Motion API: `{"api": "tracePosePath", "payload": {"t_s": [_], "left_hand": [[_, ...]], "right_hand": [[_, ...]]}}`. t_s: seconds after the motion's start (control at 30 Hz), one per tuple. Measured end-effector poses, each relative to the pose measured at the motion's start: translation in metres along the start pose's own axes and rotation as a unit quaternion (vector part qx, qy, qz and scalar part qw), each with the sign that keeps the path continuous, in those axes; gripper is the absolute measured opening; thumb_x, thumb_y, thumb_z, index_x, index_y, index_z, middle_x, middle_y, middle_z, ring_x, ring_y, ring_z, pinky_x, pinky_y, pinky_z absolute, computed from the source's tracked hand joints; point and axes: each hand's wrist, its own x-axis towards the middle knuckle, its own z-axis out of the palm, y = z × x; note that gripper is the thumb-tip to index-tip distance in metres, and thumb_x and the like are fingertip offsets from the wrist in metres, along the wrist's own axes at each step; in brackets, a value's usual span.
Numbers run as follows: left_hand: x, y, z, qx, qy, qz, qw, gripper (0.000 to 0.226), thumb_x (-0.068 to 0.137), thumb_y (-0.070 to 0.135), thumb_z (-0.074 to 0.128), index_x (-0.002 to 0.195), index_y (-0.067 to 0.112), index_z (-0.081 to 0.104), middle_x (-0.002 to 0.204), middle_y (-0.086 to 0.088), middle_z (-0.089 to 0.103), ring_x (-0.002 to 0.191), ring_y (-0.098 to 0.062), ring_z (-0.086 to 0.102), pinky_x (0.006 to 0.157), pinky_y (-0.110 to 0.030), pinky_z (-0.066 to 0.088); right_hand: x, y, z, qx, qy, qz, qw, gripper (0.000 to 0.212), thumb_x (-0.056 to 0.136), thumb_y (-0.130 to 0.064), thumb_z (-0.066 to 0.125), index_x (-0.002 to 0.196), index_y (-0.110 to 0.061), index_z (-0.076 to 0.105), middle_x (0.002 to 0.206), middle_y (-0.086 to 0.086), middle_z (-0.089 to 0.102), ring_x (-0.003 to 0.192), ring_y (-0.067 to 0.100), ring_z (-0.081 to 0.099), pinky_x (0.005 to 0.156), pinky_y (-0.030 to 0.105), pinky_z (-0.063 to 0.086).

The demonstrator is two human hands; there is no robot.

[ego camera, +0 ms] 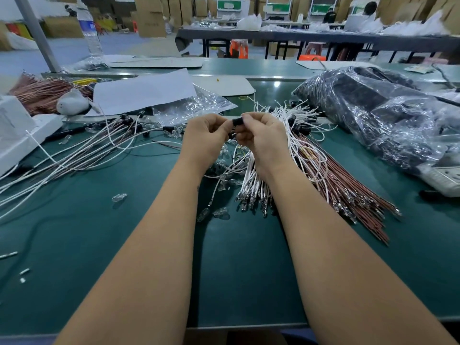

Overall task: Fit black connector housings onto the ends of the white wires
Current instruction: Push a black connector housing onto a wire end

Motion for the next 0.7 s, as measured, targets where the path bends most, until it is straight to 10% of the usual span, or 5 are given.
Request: {"api": "tracePosePath", "payload": {"t_s": [0.37, 0.7], "left_hand": [[-0.001, -0.001, -0.004, 0.088, 0.004, 0.04, 0.995, 0.013, 0.095, 0.016, 0.059, 0.092, 0.009, 0.069, 0.063, 0.0, 0.057, 0.045, 0.001, 0.039, 0.049, -0.014, 0.034], [0.003, 0.006, -0.022, 0.328, 0.123, 0.127, 0.928, 0.023, 0.099, 0.019, 0.049, 0.097, 0.007, 0.068, 0.092, -0.007, 0.067, 0.083, -0.024, 0.057, 0.071, -0.035, 0.045]], "right_hand": [[0.003, -0.003, -0.005, -0.032, 0.059, -0.074, 0.995, 0.012, 0.097, -0.002, 0.051, 0.088, -0.009, 0.055, 0.075, 0.008, 0.064, 0.062, 0.012, 0.062, 0.064, 0.025, 0.053], [-0.001, -0.009, -0.007, 0.083, 0.119, -0.097, 0.985, 0.013, 0.097, 0.001, 0.047, 0.095, -0.01, 0.054, 0.085, 0.009, 0.065, 0.072, 0.014, 0.065, 0.073, 0.024, 0.054]]}}
